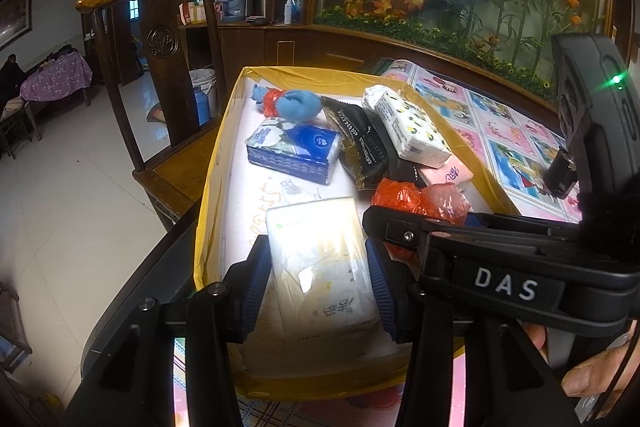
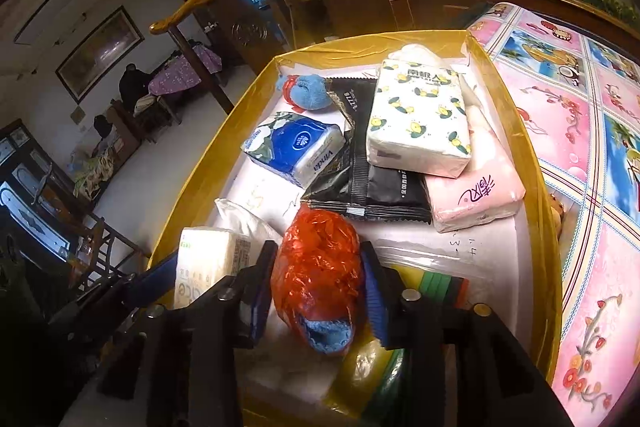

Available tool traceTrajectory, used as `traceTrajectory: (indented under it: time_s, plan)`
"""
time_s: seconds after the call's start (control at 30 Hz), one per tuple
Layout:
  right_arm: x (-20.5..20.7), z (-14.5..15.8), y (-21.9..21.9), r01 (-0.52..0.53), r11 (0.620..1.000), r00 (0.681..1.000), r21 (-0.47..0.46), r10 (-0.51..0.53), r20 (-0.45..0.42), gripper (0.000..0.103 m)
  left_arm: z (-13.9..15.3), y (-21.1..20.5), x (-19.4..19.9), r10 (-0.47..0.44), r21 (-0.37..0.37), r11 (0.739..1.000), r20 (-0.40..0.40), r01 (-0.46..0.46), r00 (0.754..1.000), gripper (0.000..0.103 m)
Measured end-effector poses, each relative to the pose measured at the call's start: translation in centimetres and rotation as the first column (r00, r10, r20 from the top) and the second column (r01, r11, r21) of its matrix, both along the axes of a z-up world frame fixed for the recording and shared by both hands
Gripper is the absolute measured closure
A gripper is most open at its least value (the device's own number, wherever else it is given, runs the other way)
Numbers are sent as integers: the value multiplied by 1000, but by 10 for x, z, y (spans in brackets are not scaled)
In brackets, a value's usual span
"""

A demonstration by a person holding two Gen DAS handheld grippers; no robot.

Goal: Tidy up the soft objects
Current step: 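Lower the pad and red mesh bag into the box and open both tools, then move both tools back toward the items on the table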

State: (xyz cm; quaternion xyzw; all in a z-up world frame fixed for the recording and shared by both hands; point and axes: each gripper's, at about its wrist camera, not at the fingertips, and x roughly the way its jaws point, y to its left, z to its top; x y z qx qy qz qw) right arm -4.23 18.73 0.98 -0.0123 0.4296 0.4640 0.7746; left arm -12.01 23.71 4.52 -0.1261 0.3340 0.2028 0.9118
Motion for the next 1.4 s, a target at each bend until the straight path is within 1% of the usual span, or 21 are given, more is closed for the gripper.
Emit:
traceTrajectory:
  time_s: [0.1, 0.2, 0.3, 0.37, 0.4, 0.43, 0.53, 0.73, 0.87, 0.93, 1.03, 1.1, 1.17, 1.23, 1.27, 1.33, 1.37, 1.4]
  plan:
    - [-4, 4, -2, -9, 1000, 1000, 13, 9, 19, 50, 1, -1, -1, 4, 7, 1000, -5, -4, 1000, 55]
    - [-7, 9, -7, -3, 1000, 999, 27, 2, 38, 49, 2, -1, -1, 0, 4, 1000, -2, 0, 1000, 54]
    - [-10, 18, -20, 13, 998, 999, 62, -16, 42, 49, 2, -1, -2, 0, 2, 1000, 1, 0, 1000, 50]
    - [-14, 24, -32, 27, 996, 998, 88, -32, 52, 49, 3, -1, -3, -7, 11, 1000, 2, 7, 1000, 43]
    - [-16, 27, -40, 33, 994, 998, 103, -39, 57, 48, 3, -3, -2, -9, 19, 1000, -1, 9, 1000, 34]
    - [-18, 29, -48, 39, 993, 997, 115, -46, 59, 46, 4, -2, -3, -5, 21, 1000, -1, 5, 1000, 28]
    - [-22, 32, -74, 60, 987, 996, 150, -68, 51, 44, 5, 0, -6, -7, 11, 1000, 11, 7, 1000, 28]
    - [-26, 33, -129, 88, 982, 994, 167, -97, 48, 44, 6, 0, -6, -5, 27, 1000, -2, 5, 1000, 28]
    - [-26, 35, -176, 125, 975, 989, 186, -137, 56, 44, 9, 0, -12, 20, 29, 999, 34, -21, 999, 28]
    - [-26, 34, -206, 149, 968, 985, 201, -164, 58, 44, 11, -3, -14, 33, 40, 999, 51, -35, 998, 28]
    - [-28, 28, -247, 189, 960, 978, 208, -204, 52, 44, 17, -13, -21, 50, 85, 995, 76, -56, 996, 28]
    - [-30, 27, -273, 223, 951, 969, 212, -239, 54, 44, 22, -25, -25, 23, 81, 996, 83, -30, 996, 28]
    - [-33, 33, -300, 259, 938, 955, 229, -285, 87, 44, 30, -42, -26, -39, 59, 998, 80, 34, 996, 28]
    - [-37, 38, -324, 291, 925, 937, 243, -327, 124, 44, 46, -67, -24, -102, 99, 991, 88, 93, 991, 28]
    - [-39, 41, -338, 322, 916, 919, 240, -363, 154, 44, 55, -83, -21, -141, 133, 983, 87, 129, 986, 27]
    - [-41, 43, -360, 376, 897, 888, 232, -420, 188, 41, 70, -114, -9, -236, 172, 960, 76, 221, 969, 19]
    - [-40, 43, -372, 396, 889, 878, 231, -440, 189, 38, 76, -130, -2, -296, 176, 944, 73, 280, 952, 17]
    - [-39, 43, -381, 415, 881, 869, 227, -458, 190, 37, 81, -146, 7, -358, 166, 925, 69, 343, 931, 15]
